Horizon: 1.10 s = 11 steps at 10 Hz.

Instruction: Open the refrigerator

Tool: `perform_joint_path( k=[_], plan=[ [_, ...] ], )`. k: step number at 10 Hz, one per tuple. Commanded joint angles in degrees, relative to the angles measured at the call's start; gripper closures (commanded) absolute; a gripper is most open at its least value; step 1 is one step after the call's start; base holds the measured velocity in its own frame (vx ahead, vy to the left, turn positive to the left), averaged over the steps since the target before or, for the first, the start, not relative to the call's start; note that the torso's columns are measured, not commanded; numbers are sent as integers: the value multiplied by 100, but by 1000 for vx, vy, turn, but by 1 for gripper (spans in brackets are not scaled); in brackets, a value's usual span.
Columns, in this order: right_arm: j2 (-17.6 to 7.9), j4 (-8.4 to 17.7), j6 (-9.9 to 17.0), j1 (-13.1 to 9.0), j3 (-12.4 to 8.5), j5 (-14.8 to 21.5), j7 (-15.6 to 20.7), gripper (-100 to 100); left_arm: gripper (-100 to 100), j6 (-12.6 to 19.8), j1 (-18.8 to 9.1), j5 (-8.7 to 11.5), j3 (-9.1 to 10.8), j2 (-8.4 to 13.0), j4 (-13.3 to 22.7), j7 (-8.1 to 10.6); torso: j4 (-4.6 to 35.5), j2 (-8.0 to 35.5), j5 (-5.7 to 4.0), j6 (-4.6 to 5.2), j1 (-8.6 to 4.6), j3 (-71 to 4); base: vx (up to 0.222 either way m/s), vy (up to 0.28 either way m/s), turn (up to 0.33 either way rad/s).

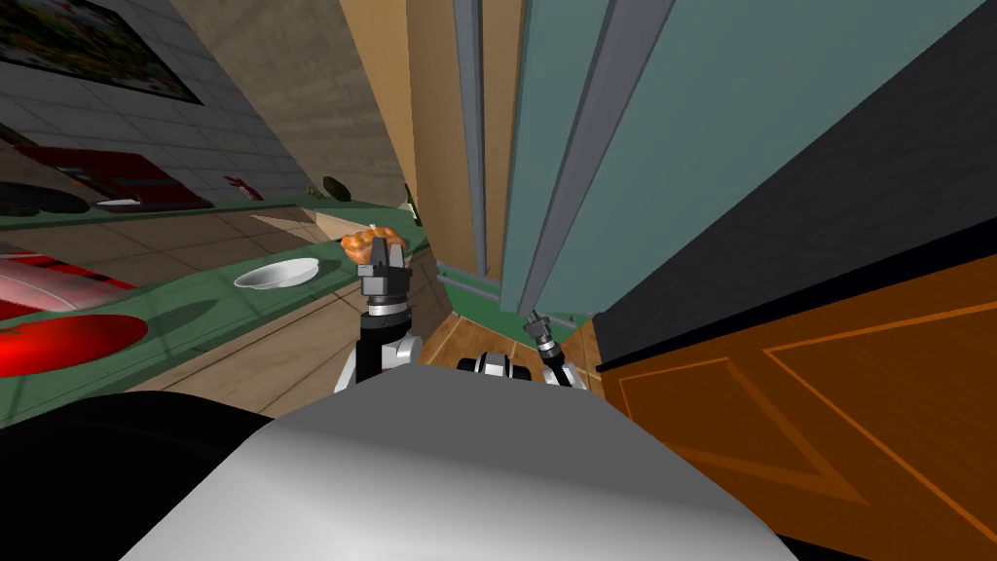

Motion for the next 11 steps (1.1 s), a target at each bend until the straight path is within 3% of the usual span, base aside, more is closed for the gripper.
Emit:
perform_joint_path(
  k=[1,7,8,9,10,11],
  plan=[
    [-99,-80,-156,-36,198,71,-173,100,0,0,0,0,0,0,0,0,4,13,3,12,0,6,-107,-152,106],
    [-383,-150,-522,-149,690,255,-607,100,0,0,0,0,0,0,0,0,27,42,11,-7,34,19,-156,-202,113],
    [-395,-64,-405,-111,603,238,-559,100,0,0,0,0,0,0,0,0,30,38,14,-13,53,17,-55,-81,10],
    [-645,162,-700,-61,506,113,-656,100,0,0,1,0,0,-1,0,0,17,-1,19,-11,76,-3,-56,-48,238],
    [-645,162,-762,-61,506,113,-656,100,0,0,0,0,-1,-1,0,0,-9,-16,14,-15,62,-10,-53,-34,139],
    [-871,363,-923,-38,401,-22,-730,100,0,0,1,0,-1,-1,0,0,-25,-27,5,-21,56,-13,-56,-6,238]
  ],
)
